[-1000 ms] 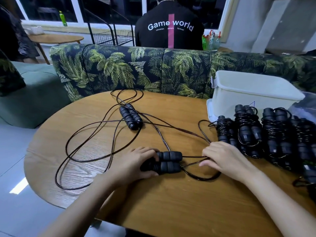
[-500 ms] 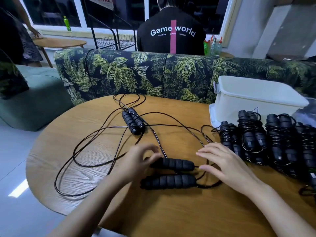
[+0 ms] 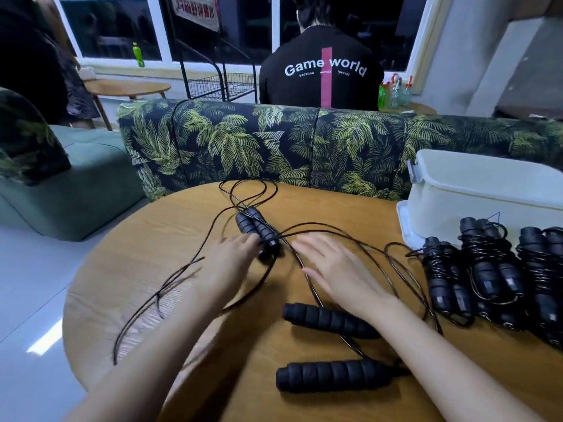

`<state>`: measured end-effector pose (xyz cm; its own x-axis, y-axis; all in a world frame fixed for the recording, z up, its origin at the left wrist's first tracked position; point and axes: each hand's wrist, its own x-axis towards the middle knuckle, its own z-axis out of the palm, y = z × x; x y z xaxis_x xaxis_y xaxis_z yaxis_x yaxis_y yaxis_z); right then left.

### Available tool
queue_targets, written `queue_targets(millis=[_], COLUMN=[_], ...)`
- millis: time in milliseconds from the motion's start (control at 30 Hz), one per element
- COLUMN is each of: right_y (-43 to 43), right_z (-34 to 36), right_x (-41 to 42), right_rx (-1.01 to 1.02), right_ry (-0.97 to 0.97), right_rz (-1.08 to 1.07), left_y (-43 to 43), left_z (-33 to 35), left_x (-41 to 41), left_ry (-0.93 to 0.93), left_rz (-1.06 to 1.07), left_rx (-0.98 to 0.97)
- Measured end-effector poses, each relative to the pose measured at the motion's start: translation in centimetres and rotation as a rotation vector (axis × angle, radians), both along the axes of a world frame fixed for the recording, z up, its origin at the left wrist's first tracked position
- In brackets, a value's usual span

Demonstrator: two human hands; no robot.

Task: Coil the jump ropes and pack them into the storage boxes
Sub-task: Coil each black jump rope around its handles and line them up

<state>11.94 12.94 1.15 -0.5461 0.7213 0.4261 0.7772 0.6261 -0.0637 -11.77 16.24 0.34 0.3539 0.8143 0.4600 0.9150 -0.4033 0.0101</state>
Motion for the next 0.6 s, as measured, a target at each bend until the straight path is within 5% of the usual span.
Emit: queue_targets(millis=[167, 400, 600], right_y=[3.6, 4.2, 4.6], right_z=[2.5, 3.9, 4.3], right_x=[-2.3, 2.2, 5.7], right_rx=[0.112, 0.048, 0.146], right_ry=[-0.108, -0.072, 0.086], right_rz=[0.063, -0.105, -0.350], left_y=[-1.6, -0.4, -0.1], left_z=[2.7, 4.0, 7.3], left_x=[1.9, -1.1, -5.0], left_ry=[0.078, -0.256, -0.375], left_rz=[-0.133, -0.243, -0.202], left_rx=[0.212, -0.517, -0.745])
